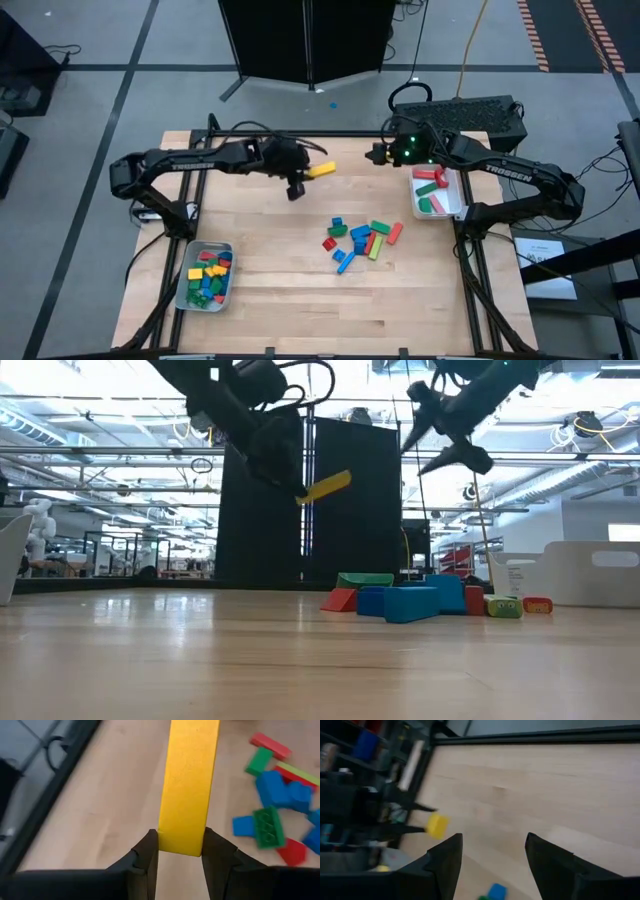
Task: Sort blocks by size
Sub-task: Put the yellow block into the white bin
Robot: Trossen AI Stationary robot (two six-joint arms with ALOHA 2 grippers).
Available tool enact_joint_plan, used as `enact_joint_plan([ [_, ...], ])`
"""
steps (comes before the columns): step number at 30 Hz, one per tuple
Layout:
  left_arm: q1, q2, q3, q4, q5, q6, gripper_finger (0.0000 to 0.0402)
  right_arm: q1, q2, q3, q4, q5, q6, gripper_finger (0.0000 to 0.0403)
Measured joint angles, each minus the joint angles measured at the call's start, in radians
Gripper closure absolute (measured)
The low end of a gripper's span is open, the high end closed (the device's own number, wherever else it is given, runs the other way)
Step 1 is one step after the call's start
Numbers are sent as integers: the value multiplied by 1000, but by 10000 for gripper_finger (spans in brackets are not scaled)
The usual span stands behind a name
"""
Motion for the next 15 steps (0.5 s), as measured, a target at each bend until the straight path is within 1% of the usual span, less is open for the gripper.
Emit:
enact_joint_plan([
  [2, -2, 3, 26, 15, -25, 2, 297, 0, 0, 0, 32, -26, 25, 193],
  [5, -8, 0, 62, 33, -35, 4, 297, 8, 15, 0, 88, -29, 56, 193],
  [7, -18, 0, 65, 60, -42, 8, 297, 14, 30, 0, 115, -44, 66, 193],
  [11, -40, 2, 63, 97, -108, 30, 297, 26, 73, 0, 196, -80, 86, 193],
  [15, -51, 1, 63, 82, -113, 31, 297, 40, 118, 0, 297, -103, 87, 193],
])
